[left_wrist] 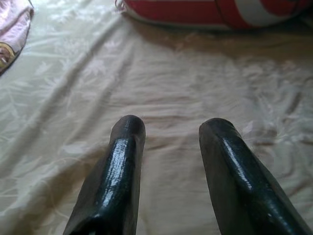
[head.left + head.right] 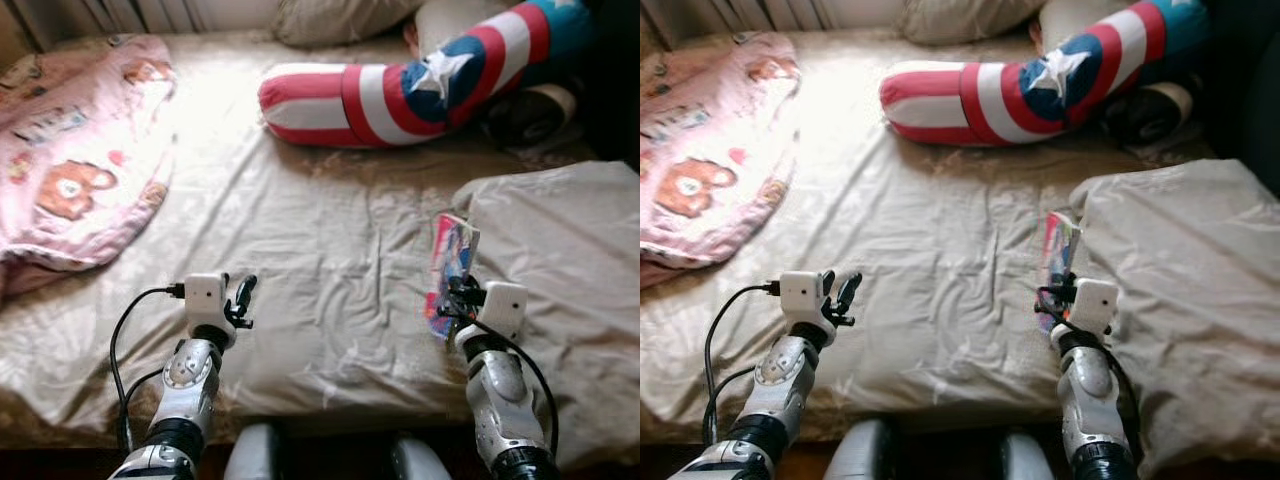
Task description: Clean up the room
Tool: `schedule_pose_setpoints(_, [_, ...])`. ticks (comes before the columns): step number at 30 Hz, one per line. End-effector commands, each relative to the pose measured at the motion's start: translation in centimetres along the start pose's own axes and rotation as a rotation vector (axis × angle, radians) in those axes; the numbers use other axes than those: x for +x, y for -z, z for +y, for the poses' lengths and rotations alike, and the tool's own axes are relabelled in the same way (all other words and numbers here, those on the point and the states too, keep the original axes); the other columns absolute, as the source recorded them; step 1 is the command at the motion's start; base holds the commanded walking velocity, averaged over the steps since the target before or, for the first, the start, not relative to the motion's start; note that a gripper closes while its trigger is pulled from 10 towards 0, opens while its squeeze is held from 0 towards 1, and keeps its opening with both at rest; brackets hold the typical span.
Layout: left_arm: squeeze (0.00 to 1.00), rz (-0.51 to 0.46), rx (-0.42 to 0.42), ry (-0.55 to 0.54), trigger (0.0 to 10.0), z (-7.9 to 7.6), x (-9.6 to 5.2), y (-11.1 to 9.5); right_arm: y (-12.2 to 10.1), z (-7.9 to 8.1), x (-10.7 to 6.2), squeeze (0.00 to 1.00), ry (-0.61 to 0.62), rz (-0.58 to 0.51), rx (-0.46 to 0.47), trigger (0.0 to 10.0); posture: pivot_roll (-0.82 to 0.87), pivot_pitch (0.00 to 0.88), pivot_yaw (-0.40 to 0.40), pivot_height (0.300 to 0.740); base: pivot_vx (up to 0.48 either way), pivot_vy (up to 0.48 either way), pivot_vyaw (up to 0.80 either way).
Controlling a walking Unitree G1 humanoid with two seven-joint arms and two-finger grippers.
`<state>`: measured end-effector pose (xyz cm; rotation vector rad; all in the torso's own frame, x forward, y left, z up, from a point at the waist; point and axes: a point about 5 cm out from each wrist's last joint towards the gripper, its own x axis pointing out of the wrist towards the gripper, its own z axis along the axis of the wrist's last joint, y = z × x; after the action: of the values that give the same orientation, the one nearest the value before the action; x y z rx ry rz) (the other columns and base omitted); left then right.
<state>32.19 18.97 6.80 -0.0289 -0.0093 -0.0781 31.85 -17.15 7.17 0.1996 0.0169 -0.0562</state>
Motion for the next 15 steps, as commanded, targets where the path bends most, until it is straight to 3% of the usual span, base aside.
schedule_pose_setpoints(1, [0.00,-0.034,0.003,0.010,10.0,-0.1,0.2,-0.7,-0.1,-0.2,0.5,0.00,0.012,0.013,0.086,10.0,0.01,0.222,0.037,0.645,0.000,0.000,0.00])
schedule_pose_setpoints(4, [0.00,-0.054,0.013,0.023,10.0,-0.1,0.3,-1.2,-0.1,-0.2,1.0,0.00,0.024,0.035,0.164,10.0,0.02,0.235,0.037,0.645,0.000,0.000,0.00])
schedule_pose_setpoints(8, [0.00,-0.093,0.033,0.031,10.0,0.0,0.3,-2.1,-0.4,-0.4,1.9,0.00,0.058,0.041,0.339,10.0,0.04,0.220,0.034,0.645,0.000,0.000,0.00])
schedule_pose_setpoints(9, [0.00,-0.093,0.033,0.031,10.0,0.0,0.3,-2.1,-0.4,-0.4,1.9,0.00,0.058,0.041,0.339,10.0,0.04,0.220,0.034,0.645,0.000,0.000,0.00])
schedule_pose_setpoints(11, [0.00,-0.116,0.042,0.023,10.0,0.3,0.2,-2.7,-0.5,-1.1,2.6,0.00,0.122,0.053,0.561,10.0,0.06,0.277,0.036,0.645,0.000,0.000,0.00])
schedule_pose_setpoints(13, [0.00,-0.126,0.045,0.022,10.0,0.3,-0.1,-2.9,-0.4,-1.4,2.9,0.00,0.148,0.060,0.681,10.0,0.07,0.299,0.036,0.645,0.000,0.000,0.00])
schedule_pose_setpoints(14, [0.00,-0.126,0.045,0.022,10.0,0.3,-0.1,-2.9,-0.4,-1.4,2.9,0.00,0.148,0.060,0.681,10.0,0.07,0.299,0.036,0.645,0.000,0.000,0.00])
schedule_pose_setpoints(15, [0.00,-0.132,0.058,0.030,10.0,0.2,-0.4,-3.0,-0.3,-1.6,3.1,0.00,0.172,0.059,0.776,10.0,0.09,0.329,0.041,0.645,0.000,0.000,0.00])
